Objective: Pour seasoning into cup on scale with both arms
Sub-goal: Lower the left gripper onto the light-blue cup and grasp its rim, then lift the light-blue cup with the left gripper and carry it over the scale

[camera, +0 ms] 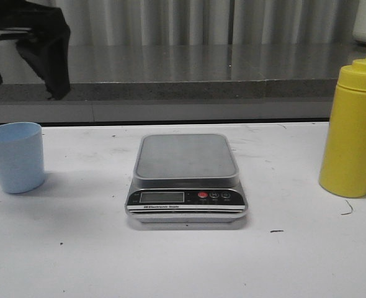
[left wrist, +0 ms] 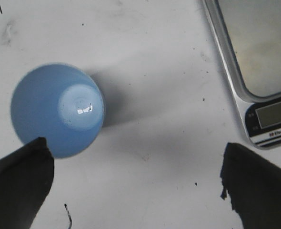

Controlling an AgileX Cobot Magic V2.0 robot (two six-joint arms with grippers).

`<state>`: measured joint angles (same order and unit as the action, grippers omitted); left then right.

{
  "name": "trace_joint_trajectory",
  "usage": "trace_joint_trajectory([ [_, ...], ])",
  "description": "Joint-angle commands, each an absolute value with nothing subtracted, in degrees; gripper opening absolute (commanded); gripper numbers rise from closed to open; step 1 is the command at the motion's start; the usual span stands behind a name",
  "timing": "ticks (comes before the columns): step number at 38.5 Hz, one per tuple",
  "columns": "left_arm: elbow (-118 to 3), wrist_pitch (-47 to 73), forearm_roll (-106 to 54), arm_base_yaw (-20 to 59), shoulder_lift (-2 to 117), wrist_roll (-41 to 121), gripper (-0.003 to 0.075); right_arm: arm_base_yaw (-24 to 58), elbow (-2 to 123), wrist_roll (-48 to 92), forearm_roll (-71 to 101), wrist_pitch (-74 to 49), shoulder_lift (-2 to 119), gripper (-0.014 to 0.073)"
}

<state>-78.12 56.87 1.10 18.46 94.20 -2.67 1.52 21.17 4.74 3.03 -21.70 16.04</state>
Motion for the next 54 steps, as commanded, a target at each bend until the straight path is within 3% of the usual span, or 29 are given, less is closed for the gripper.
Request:
trace_joint_trajectory([
  [1, -81.9, 56.3, 2.2, 18.6, 95.9, -3.8, 0.0679, 1.4, 23.3, 4.6, 2.9, -17.4, 16.9, 0.0609],
  [24, -83.0, 51.7, 2.6, 18.2, 107.3, -3.8, 0.0654, 1.4, 23.3, 4.7, 2.0, -17.4, 16.9, 0.0609],
  [29, -83.0, 51.6, 2.6, 18.2, 107.6, -3.8, 0.0540, 1.4, 23.3, 4.7, 2.0, -17.4, 16.9, 0.0609],
  [36, -83.0, 51.6, 2.6, 18.2, 107.6, -3.8, 0.0289, 1.4, 23.3, 4.7, 2.0, -17.4, 16.9, 0.0609],
  [44, -83.0, 51.5, 3.7, 18.2, 107.6, -3.8, 0.0076, 1.4, 23.3, 4.7, 2.0, -17.4, 16.9, 0.0609],
  [50, -83.0, 52.0, 3.8, 18.2, 107.6, -3.8, -0.0020, 1.4, 23.3, 4.7, 2.0, -17.4, 16.9, 0.0609],
  [54, -83.3, 52.9, 4.0, 18.2, 107.2, -3.8, -0.0020, 1.4, 23.3, 4.7, 2.0, -17.4, 16.9, 0.0609],
])
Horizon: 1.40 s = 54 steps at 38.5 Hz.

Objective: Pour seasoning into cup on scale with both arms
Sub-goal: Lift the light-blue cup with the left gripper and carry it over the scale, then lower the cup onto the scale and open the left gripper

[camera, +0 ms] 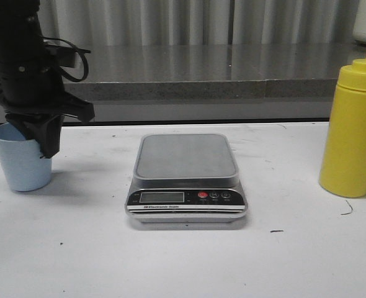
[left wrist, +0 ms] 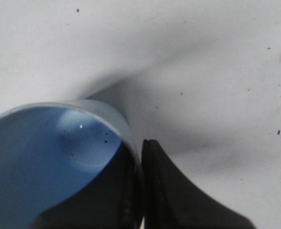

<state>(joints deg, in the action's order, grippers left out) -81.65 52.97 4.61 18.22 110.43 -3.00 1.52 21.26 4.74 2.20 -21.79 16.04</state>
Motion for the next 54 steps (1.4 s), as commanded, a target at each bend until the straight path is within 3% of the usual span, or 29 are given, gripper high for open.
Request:
trace_joint_trajectory([
  [1, -83.6, 53.2, 4.0, 18.3, 107.1, -3.8, -0.0020, 1.4, 23.3, 4.7, 2.0, -17.4, 16.9, 0.0609],
  [19, -104.7, 68.1, 4.0, 27.2, 105.7, -3.4, -0.0020, 1.4, 23.3, 4.7, 2.0, -17.4, 16.9, 0.0609],
  [32, -118.7, 72.4, 0.4, 35.0, 114.5, -3.4, -0.0020, 1.4, 23.3, 4.7, 2.0, -17.4, 16.9, 0.0609],
  [54, -119.9, 70.6, -0.4, 38.5, 122.7, -3.4, -0.0019, 1.4, 23.3, 4.7, 2.0, -17.4, 16.9, 0.0609],
])
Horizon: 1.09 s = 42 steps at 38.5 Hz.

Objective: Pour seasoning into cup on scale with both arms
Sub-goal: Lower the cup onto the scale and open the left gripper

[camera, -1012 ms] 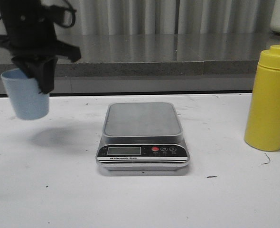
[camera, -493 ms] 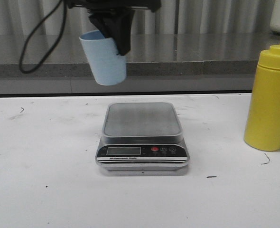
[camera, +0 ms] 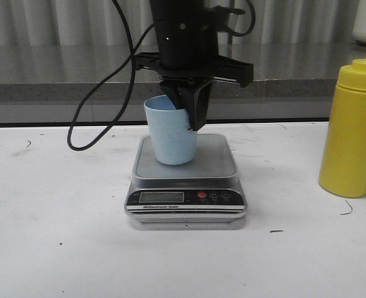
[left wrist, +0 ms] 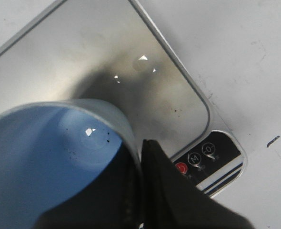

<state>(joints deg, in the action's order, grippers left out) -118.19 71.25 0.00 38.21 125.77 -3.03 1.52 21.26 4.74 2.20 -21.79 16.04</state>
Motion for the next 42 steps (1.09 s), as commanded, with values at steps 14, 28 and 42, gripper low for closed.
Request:
trace_joint_trajectory([
  [14, -119.9, 69.4, -1.6, 38.5, 122.7, -3.4, 0.0272, 1.4, 23.3, 4.7, 2.0, -17.4, 16.9, 0.0609],
  [28, -120.5, 71.3, -1.7, 38.5, 122.7, -3.4, 0.0635, 1.4, 23.3, 4.7, 2.0, -17.4, 16.9, 0.0609],
  [42, -127.6, 72.5, -3.5, 38.5, 121.3, -3.4, 0.0524, 1.4, 23.3, 4.7, 2.0, -17.5, 16.9, 0.0609],
])
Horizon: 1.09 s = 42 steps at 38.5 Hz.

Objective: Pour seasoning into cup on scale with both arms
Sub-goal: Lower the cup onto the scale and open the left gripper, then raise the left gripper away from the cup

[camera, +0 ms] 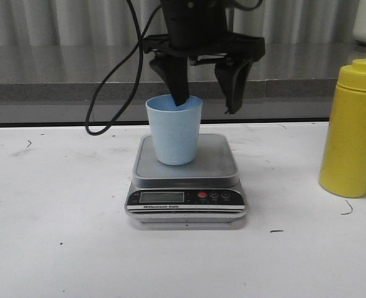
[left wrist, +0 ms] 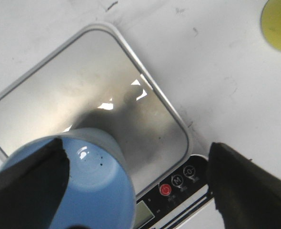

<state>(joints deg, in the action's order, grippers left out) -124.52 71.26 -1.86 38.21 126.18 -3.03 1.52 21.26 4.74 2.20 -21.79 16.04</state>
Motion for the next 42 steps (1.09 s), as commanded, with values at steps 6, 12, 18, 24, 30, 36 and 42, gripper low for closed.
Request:
trace_joint_trajectory([
  [6, -127.6, 72.5, -4.9, 38.5, 118.9, -3.4, 0.0520, 1.4, 23.3, 4.7, 2.0, -17.6, 16.9, 0.0609],
  [12, -127.6, 72.5, -4.7, 38.3, 114.9, -3.4, 0.0460, 1.4, 23.3, 4.7, 2.0, -17.6, 16.9, 0.0609],
  [18, -127.5, 72.5, -2.7, 38.1, 110.9, -3.3, 0.0230, 1.4, 23.3, 4.7, 2.0, -17.6, 16.9, 0.0609],
  [24, -125.2, 72.5, -1.6, 38.1, 108.5, -2.1, -0.0017, 1.4, 23.3, 4.7, 2.0, -17.6, 16.9, 0.0609],
  [30, -117.8, 72.2, 0.5, 38.0, 104.8, -2.1, -0.0020, 1.4, 23.3, 4.7, 2.0, -17.6, 16.9, 0.0609],
  [36, -107.3, 66.8, 0.5, 35.0, 97.4, -3.5, -0.0020, 1.4, 23.3, 4.7, 2.0, -17.6, 16.9, 0.0609],
  [42, -95.1, 60.8, 0.5, 29.5, 89.0, -3.9, -0.0020, 1.4, 23.3, 4.7, 2.0, -17.6, 16.9, 0.0609],
])
